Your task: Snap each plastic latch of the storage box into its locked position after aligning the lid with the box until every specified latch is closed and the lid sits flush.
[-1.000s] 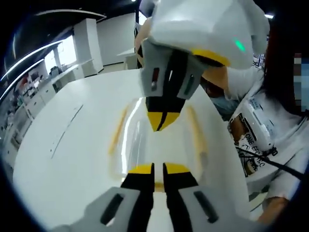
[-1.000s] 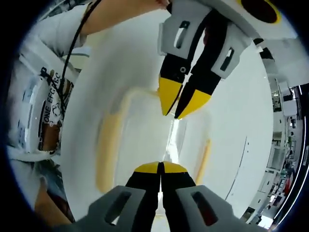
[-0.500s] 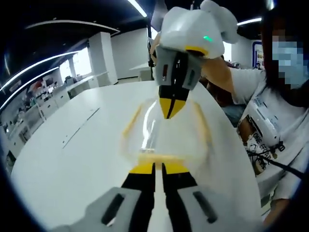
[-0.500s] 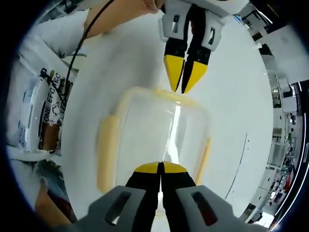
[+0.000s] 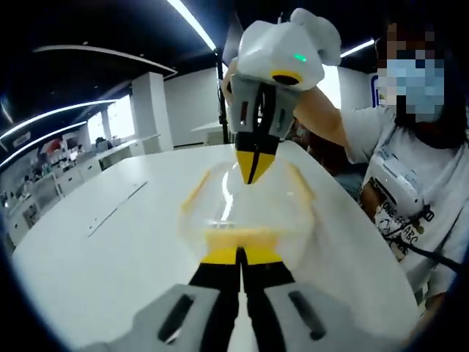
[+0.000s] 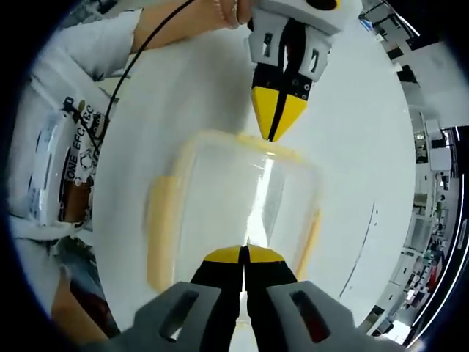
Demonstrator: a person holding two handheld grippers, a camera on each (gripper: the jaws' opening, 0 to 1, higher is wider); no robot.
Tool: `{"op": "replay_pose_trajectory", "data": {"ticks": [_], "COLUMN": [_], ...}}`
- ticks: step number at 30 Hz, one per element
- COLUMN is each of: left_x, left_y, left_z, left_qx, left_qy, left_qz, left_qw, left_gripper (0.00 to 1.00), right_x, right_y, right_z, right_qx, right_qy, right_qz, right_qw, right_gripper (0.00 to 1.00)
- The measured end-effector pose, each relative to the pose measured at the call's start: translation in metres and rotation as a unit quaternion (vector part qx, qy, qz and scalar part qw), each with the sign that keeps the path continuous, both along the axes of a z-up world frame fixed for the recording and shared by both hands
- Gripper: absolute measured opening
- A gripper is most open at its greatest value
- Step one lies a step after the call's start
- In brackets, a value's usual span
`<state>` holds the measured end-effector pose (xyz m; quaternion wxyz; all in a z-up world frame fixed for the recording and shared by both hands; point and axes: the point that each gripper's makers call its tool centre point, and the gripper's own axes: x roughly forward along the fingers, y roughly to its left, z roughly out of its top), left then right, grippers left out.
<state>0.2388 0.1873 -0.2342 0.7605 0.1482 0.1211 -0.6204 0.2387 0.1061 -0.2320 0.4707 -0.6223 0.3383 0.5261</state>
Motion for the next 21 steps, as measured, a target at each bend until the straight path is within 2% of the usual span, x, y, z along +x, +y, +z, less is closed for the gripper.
{"op": "replay_pose_trajectory", "data": {"ticks": [2, 6, 16, 21], "left_x": [0.0, 0.01, 0.005, 0.017], "left_y": [0.0, 0.001, 0.001, 0.017], "left_z": [0.0, -0.004, -0.005, 0.004], "left_qx": [-0.011, -0.009, -0.016, -0.021], "left_qy": [0.001, 0.005, 0.006, 0.007], "left_qz": [-0.002, 0.011, 0.015, 0.018], "left_qw": [0.9999, 0.9999, 0.9997, 0.9996], "left_gripper": [0.0, 0.0, 0.0, 0.0], "right_x": [0.001, 0.001, 0.001, 0.011], "right_y": [-0.001, -0.002, 0.0, 0.014], "right_z": [0.0, 0.0, 0.0, 0.007], "right_qx": [-0.002, 0.003, 0.008, -0.004], "right_qy": [-0.001, 0.003, -0.001, -0.01], "right_qz": [-0.001, -0.005, -0.009, -0.007], "right_qw": [1.0, 1.0, 0.9999, 0.9999], "right_gripper": [0.0, 0.0, 0.0, 0.0]}}
